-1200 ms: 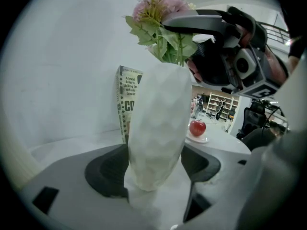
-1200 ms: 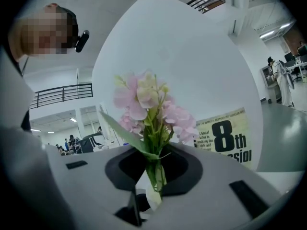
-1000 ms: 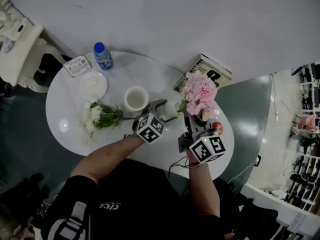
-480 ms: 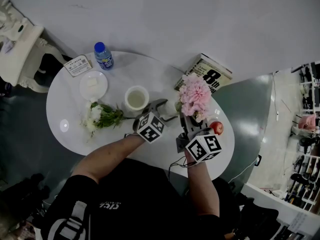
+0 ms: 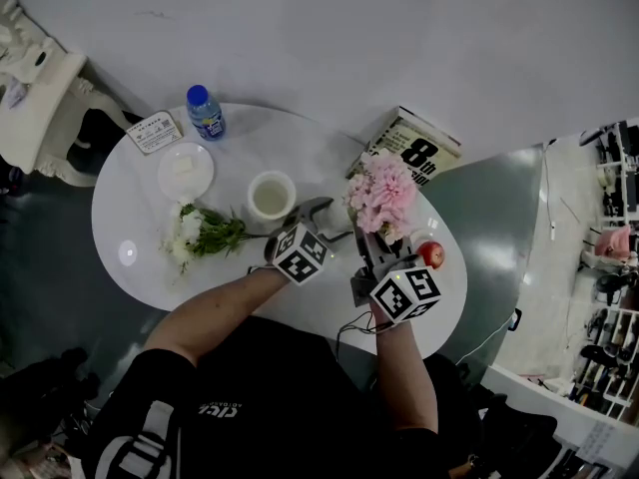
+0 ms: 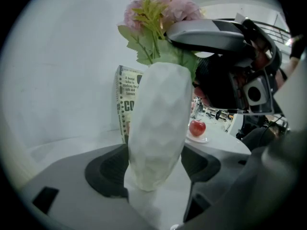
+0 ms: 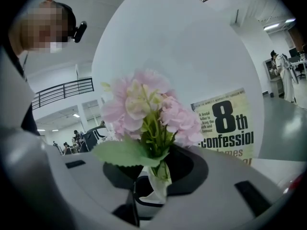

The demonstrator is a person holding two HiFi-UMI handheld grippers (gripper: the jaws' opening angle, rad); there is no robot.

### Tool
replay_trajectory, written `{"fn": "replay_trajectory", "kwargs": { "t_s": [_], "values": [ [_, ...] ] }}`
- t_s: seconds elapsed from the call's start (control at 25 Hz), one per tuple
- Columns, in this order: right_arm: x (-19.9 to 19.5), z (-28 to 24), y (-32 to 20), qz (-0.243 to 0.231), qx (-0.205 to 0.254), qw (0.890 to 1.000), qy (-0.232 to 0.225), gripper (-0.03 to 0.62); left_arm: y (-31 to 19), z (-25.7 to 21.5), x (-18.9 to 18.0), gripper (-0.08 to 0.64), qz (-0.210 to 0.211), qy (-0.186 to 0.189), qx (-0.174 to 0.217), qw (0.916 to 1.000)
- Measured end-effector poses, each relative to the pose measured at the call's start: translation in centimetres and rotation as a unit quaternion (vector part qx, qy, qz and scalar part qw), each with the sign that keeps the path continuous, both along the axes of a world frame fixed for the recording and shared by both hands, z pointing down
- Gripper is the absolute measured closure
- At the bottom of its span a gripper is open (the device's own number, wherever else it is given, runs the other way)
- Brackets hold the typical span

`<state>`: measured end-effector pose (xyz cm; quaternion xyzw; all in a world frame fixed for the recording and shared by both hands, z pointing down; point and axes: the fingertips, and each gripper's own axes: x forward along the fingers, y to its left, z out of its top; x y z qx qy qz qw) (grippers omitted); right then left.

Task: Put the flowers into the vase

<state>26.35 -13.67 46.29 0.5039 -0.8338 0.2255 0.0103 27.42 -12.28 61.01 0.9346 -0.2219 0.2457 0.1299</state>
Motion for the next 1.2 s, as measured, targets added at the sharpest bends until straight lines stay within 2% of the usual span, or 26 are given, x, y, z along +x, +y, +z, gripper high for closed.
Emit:
{"fn": "replay_trajectory", "kwargs": {
  "t_s": [0.28,1.2],
  "values": [
    [-0.1,1.1,0.9,-0.009,-0.009,0.999,0.044,0.408,0.0,-0.1,0.0,0.213,-0.001,-0.001,-0.001,1.0000],
    [0.6,7.0,2.5,-0.014,-0.074,0.996,0.042,0.368,-0.1,0.0,0.0,0.213,-0.007,0.000,-0.003,1.0000]
  ]
}}
